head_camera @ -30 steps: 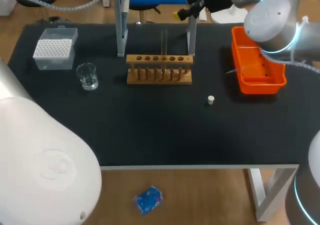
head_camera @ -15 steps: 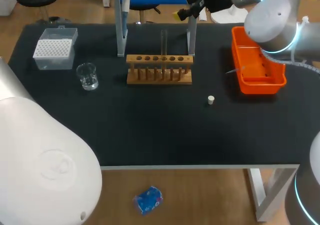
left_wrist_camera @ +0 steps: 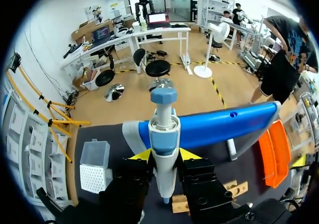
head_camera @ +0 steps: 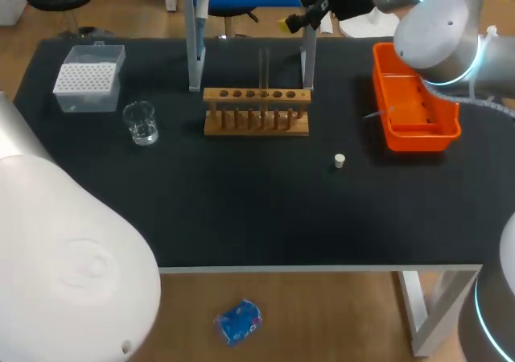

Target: Invert the test tube, pick up the pipette, mount the tip to pipette, aspirate from beaker and dispense into the tube, eject the tip, return the pipette, and cap with the stopper.

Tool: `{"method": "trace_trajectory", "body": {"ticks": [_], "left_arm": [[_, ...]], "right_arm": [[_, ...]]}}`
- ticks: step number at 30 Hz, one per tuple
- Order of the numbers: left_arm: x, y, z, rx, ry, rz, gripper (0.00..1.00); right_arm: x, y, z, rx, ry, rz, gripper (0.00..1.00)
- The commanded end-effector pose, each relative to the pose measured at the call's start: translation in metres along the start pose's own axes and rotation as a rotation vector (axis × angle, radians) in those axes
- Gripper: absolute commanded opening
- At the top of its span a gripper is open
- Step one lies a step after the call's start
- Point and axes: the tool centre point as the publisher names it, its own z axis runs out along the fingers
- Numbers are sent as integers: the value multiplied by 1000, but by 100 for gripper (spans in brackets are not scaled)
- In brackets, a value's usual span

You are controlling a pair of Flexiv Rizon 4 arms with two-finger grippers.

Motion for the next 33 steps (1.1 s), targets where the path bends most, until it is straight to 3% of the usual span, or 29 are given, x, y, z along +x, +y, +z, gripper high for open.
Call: {"method": "trace_trajectory", "body": {"ticks": [1, 33], "left_arm": [[3, -3, 5, -10, -25, -7, 0], [3, 4, 27, -55, -50, -28, 0]], "right_arm": [[0, 1, -1, 3, 2, 0, 100], [0, 1, -1, 3, 2, 0, 100]]}}
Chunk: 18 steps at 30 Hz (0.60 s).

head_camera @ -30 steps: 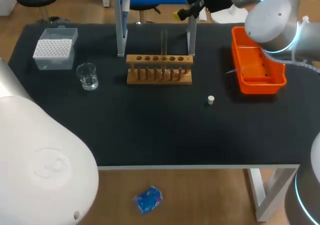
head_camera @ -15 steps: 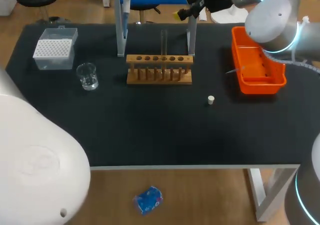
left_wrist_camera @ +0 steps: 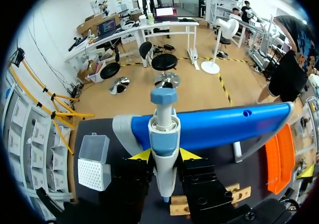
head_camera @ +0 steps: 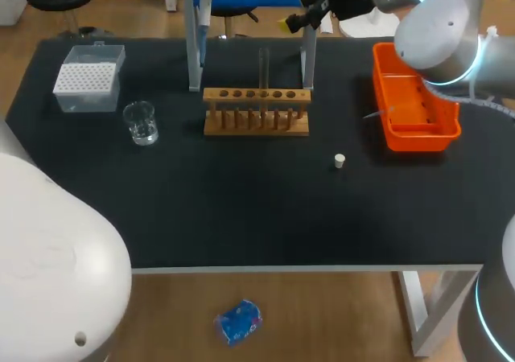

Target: Invert the test tube, pick up the pipette, mount the tip to pipette, aspirate from beaker and dispense into the tube, eject the tip, return the pipette, and cap with the stopper.

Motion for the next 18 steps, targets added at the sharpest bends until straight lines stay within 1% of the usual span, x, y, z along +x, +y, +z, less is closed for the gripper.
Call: {"method": "trace_trajectory", "body": {"ticks": [1, 18], "left_arm": [[2, -2, 3, -10, -2, 1, 0], [5, 2, 19, -48, 4, 1, 0]], "right_arm": [[0, 1, -1, 5, 1, 0, 100], [0, 1, -1, 5, 1, 0, 100]]}}
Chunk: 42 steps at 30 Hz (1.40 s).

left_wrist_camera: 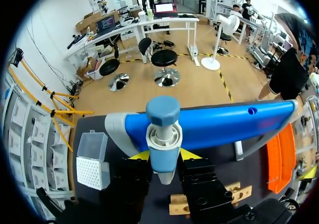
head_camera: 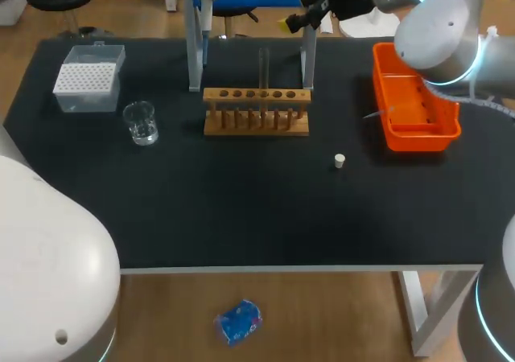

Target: Invert the test tube, pick up the pipette, mount the tip to pipette, aspirate from beaker and dispense into the tube, eject the tip, return the pipette, and cap with the stopper.

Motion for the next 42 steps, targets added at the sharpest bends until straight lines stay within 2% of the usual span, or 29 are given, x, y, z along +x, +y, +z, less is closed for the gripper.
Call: {"method": "trace_trajectory", "body": {"ticks": [1, 13, 14, 15, 16, 17, 28, 42], "left_arm": [[2, -3, 10, -12, 3, 1, 0], [3, -3, 14, -19, -2, -4, 0], [2, -2, 14, -20, -1, -4, 7], [2, -2, 14, -20, -1, -4, 34], [2, -1, 14, -22, -1, -5, 80], [2, -1, 14, -23, -1, -6, 100], [3, 7, 1, -2, 7, -22, 100], [12, 30, -21, 30, 48, -37, 100]], "right_arm": [[0, 1, -1, 5, 1, 0, 100], [0, 1, -1, 5, 1, 0, 100], [0, 1, -1, 5, 1, 0, 100], [0, 1, -1, 5, 1, 0, 100], [0, 1, -1, 5, 1, 0, 100], [0, 1, -1, 5, 1, 0, 100], [0, 1, -1, 5, 1, 0, 100], [0, 1, -1, 5, 1, 0, 100]]}}
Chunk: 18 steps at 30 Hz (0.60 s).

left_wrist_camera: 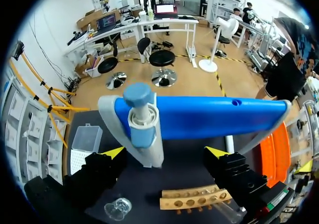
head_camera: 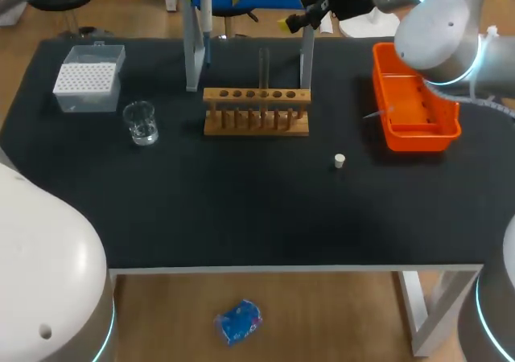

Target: Invert the test tube, pick up the pipette, mount the tip to pipette, aspirate from beaker and dispense into the tube, eject the tip, return the pipette, and cap with the stopper.

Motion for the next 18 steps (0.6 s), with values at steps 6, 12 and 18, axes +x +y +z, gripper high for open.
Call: {"method": "trace_trajectory", "body": {"ticks": [6, 12, 18], "left_arm": [[3, 29, -23, 25, 32, -14, 100], [9, 51, -42, 63, 96, 10, 100], [10, 74, -60, 140, 204, 83, 100]], "right_arm": [[0, 1, -1, 4, 2, 0, 100], [0, 1, -1, 4, 2, 0, 100], [0, 1, -1, 4, 2, 0, 100]]}}
